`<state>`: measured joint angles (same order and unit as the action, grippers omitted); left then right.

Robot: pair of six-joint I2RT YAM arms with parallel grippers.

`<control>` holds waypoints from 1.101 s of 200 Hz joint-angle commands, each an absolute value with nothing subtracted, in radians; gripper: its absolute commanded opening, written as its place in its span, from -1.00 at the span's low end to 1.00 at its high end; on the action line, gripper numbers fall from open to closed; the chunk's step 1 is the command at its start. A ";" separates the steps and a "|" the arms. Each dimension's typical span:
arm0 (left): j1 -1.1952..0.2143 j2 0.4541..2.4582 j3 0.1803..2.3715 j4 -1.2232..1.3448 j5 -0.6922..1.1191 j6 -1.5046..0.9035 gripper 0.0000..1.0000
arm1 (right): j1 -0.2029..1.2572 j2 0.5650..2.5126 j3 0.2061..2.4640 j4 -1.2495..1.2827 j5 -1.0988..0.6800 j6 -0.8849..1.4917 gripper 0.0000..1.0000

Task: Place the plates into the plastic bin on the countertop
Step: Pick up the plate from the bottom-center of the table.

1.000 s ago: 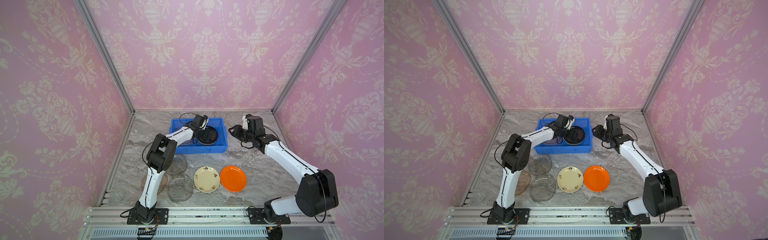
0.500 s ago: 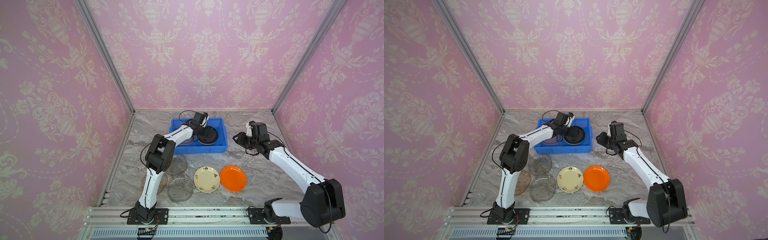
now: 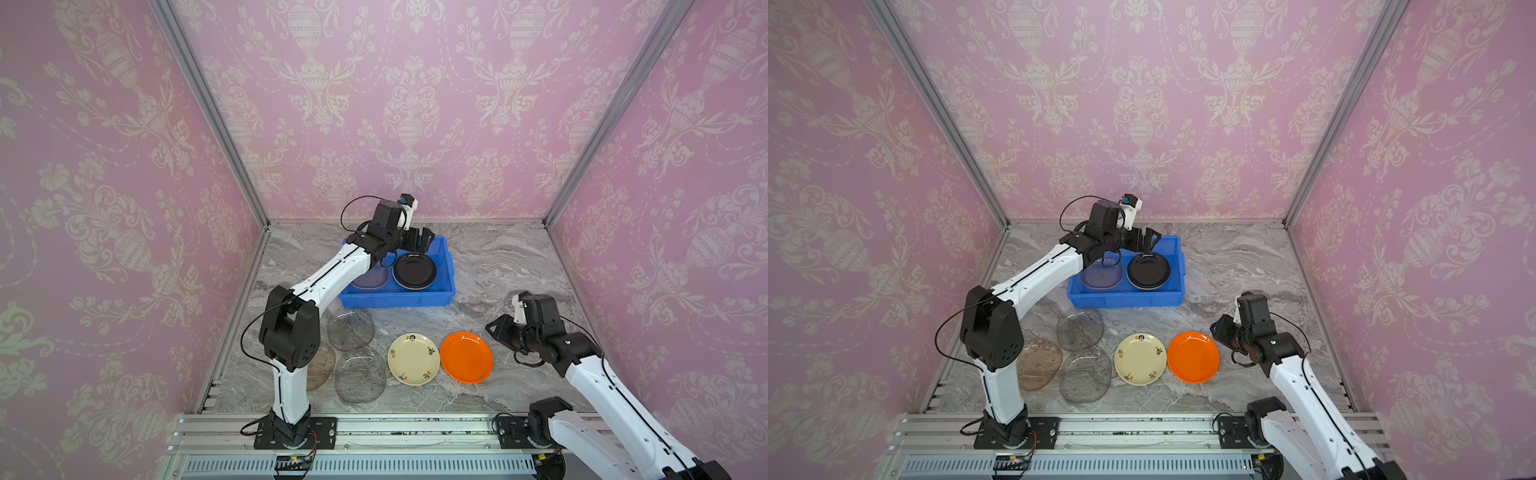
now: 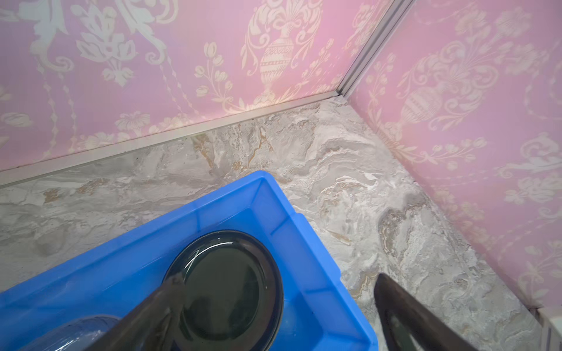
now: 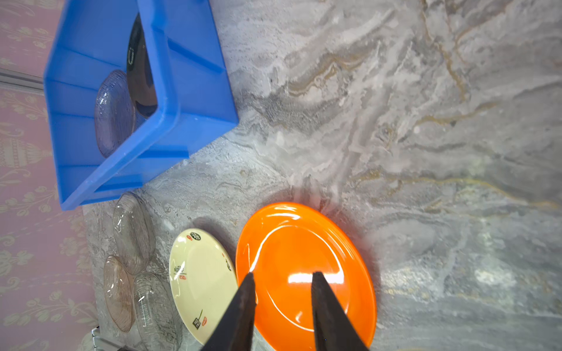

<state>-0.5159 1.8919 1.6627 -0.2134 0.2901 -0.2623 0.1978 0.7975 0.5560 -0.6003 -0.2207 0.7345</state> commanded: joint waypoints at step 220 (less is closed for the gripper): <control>-0.531 1.847 1.505 -0.089 0.494 -0.397 0.99 | 0.180 0.802 0.238 -0.468 -0.350 0.893 -0.53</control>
<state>-0.5224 1.8427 1.5063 -0.0952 0.4919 -0.3840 0.1852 0.7887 0.2699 -0.5137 -0.3550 0.8707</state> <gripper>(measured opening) 0.993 0.256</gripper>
